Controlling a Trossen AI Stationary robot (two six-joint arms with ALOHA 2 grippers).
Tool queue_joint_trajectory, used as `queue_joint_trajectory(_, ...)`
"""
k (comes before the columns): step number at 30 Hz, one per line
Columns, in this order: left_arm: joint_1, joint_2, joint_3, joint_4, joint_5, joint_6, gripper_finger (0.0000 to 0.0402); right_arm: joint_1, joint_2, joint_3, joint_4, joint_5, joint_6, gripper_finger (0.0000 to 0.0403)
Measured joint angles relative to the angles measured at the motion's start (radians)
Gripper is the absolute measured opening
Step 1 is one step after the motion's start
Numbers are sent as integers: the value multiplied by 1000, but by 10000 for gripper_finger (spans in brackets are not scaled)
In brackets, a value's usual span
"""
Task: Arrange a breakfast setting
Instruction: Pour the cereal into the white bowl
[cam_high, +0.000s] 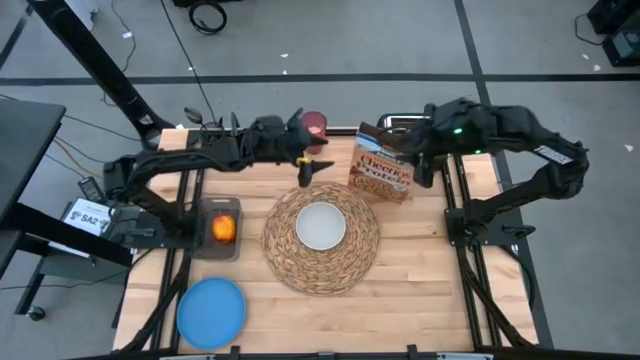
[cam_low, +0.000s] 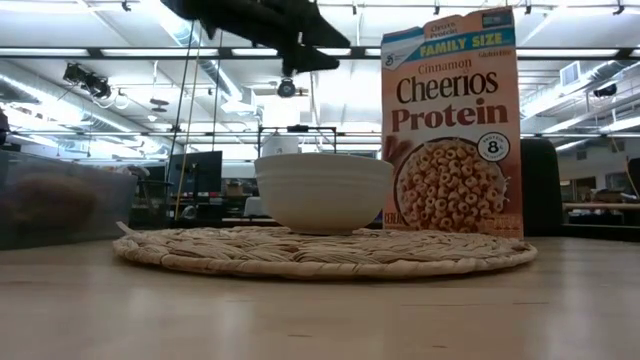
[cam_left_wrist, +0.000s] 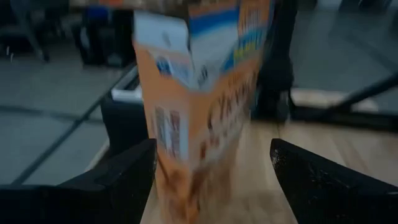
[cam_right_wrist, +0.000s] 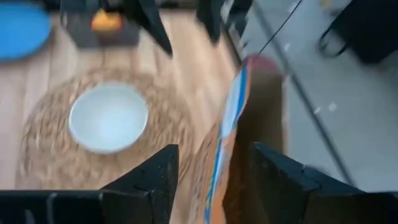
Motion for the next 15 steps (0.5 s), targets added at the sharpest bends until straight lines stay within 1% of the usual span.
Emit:
queue_joint_trajectory(3, 40, 46, 1, 78, 59, -3, 318, 12, -13, 59, -57, 49, 21, 207)
queue_joint_trajectory(7, 70, 115, 0, 203, 132, 1, 318, 15, -49, 103, -235, 66, 159, 222)
queue_joint_trajectory(10, 83, 159, 0, 277, 184, 3, 318, 15, -81, 100, -359, 26, 274, 238)
queue_joint_trajectory(13, 96, 200, 0, 326, 217, 3, 318, 15, -123, 46, -348, -39, 311, 252)
queue_joint_trajectory(15, 105, 227, 0, 352, 240, 3, 318, 15, -137, 7, -349, -53, 324, 256)
